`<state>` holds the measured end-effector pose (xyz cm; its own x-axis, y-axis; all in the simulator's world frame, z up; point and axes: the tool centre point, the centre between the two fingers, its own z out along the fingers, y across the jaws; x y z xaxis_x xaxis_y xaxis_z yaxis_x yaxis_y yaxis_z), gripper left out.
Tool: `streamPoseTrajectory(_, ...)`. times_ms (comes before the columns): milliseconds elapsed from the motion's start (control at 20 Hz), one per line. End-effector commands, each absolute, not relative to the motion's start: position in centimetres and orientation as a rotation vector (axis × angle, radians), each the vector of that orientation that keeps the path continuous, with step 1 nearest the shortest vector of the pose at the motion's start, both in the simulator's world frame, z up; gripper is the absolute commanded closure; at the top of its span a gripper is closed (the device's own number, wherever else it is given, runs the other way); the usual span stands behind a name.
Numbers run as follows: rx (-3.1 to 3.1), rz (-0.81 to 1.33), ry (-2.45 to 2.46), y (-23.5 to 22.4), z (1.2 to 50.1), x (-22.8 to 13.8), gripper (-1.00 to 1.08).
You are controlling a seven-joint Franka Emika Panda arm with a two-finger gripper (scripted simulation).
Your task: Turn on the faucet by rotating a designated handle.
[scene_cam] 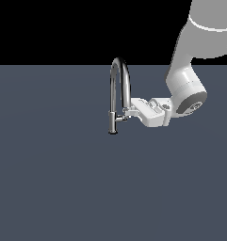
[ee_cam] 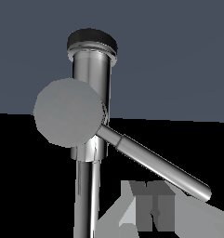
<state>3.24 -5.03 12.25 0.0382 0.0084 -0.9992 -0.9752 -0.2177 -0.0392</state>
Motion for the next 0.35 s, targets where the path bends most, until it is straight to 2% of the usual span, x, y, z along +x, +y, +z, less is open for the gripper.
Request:
streamPoseTrajectory(0,-1.370,1.350,1.086,-5.6,9.8,2.3,1.08)
streamPoseTrajectory(300,-1.362,1.355,1.100,-6.3,6.3,1.0,1.08)
